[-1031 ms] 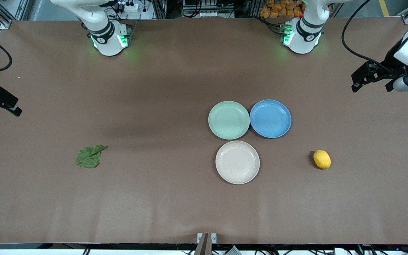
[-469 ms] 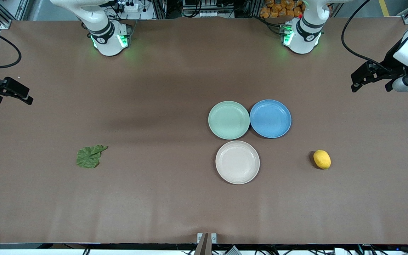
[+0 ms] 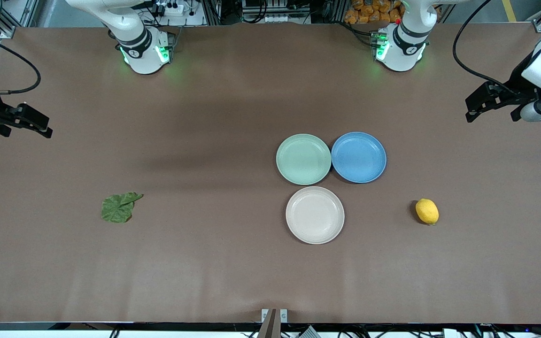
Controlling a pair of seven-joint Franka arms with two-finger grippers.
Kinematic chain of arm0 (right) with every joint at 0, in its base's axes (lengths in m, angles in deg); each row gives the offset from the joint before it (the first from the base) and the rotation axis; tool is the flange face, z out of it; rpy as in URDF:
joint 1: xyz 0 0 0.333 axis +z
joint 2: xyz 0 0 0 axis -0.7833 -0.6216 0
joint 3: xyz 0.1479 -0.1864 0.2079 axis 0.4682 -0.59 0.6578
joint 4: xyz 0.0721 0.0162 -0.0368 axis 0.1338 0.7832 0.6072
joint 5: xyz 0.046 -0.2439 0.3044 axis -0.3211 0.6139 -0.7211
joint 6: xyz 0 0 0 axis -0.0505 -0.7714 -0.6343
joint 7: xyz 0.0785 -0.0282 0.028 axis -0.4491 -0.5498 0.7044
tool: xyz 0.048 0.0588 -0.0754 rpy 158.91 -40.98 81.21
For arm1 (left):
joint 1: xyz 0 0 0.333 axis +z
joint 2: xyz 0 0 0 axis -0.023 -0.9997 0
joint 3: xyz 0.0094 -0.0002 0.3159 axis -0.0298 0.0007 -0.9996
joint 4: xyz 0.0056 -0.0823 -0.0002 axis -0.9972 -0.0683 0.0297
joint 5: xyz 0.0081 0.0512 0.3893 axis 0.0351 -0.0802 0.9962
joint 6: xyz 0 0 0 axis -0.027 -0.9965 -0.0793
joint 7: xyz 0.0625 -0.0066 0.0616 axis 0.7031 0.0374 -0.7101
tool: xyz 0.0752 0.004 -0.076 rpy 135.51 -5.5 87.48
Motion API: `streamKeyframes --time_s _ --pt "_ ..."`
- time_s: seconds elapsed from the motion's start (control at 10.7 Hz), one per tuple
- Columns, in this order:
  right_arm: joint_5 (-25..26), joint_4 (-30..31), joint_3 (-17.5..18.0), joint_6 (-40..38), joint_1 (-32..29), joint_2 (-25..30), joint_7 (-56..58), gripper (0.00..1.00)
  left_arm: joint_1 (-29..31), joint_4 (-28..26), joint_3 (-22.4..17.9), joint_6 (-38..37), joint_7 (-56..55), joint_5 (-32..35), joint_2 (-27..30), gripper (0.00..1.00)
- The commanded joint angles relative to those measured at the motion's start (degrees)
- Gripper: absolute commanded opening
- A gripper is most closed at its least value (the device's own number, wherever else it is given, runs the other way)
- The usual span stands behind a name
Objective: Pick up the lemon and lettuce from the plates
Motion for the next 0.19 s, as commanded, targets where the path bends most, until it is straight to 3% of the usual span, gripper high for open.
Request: streamKeyframes --time_s 0.0,0.09 --pt "1.1 1.5 -1.2 0.5 1.3 1.4 0.4 1.00 0.3 0.4 0.1 -0.8 0.1 -1.0 -0.1 1.00" --pt "1.1 1.5 -1.3 0.5 1.4 1.4 0.6 1.00 0.3 0.5 0.1 -0.9 0.1 -1.0 -0.1 1.00"
